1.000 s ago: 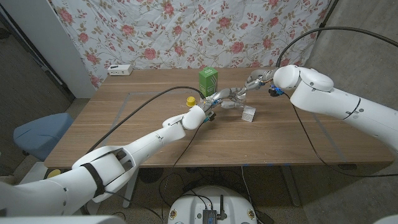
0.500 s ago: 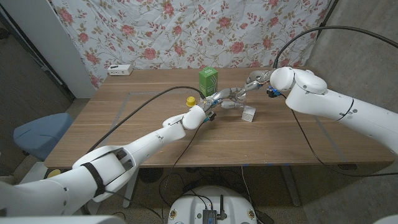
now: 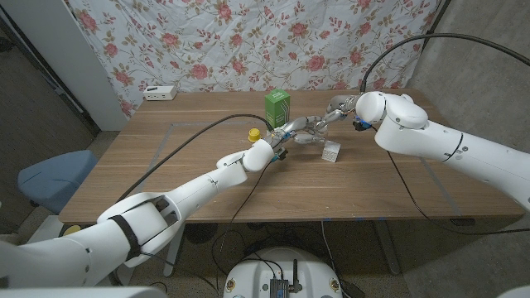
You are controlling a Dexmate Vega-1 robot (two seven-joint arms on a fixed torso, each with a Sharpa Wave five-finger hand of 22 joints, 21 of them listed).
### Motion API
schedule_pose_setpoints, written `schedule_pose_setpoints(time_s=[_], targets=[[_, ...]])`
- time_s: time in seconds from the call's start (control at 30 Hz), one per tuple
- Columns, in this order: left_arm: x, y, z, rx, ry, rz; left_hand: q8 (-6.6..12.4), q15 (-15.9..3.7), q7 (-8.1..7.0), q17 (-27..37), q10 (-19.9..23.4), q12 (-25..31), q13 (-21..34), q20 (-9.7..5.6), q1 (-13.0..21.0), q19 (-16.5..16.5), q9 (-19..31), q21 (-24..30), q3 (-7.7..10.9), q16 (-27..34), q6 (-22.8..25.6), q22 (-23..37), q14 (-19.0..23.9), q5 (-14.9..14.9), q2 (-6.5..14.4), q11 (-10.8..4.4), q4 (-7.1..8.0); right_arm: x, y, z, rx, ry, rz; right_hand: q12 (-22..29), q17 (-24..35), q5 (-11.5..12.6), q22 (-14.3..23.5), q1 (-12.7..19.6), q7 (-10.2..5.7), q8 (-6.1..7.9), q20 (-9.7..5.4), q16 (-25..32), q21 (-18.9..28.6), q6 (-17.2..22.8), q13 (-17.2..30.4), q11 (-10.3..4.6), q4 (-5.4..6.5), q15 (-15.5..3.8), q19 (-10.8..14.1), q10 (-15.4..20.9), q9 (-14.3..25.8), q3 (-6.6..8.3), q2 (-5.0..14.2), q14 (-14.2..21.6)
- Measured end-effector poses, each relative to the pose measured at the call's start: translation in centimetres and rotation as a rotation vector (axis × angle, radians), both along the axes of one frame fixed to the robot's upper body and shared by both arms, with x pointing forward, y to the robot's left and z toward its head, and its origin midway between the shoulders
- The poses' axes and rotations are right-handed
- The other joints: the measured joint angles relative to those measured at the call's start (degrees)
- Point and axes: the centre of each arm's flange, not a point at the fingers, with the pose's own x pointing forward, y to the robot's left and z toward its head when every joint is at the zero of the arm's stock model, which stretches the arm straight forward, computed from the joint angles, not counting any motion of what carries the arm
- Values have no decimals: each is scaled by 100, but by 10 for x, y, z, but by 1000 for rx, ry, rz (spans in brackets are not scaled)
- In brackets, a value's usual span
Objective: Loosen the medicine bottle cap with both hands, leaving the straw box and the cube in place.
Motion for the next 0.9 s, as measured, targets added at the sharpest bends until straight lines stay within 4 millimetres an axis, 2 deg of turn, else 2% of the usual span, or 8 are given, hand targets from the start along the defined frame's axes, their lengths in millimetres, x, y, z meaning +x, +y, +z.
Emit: schedule_pose_setpoints(time_s=[0.2, 0.9], targets=[[1, 0, 0, 0, 2, 1, 0, 0, 0, 5, 0, 22, -9, 0, 0, 0, 0, 0, 5, 0, 0, 0, 0, 0, 0, 0, 5, 1, 1, 0, -13, -11, -12, 4, 1, 0, 0, 54, -44, 45, -29, 0, 0, 74, 0, 10, -71, -41, 29, 72, 0, 24, 6, 41], [3, 1, 1, -2, 7, 2, 0, 0, 0, 4, -1, 20, -6, 0, 16, 0, 0, 0, 5, 0, 0, 0, 0, 13, -15, -1, 6, 4, 4, -1, -27, -26, -20, 44, 1, 0, 0, 235, -170, 209, -61, 0, 0, 374, 0, -41, -204, -103, 123, 164, 53, 111, 113, 102]])
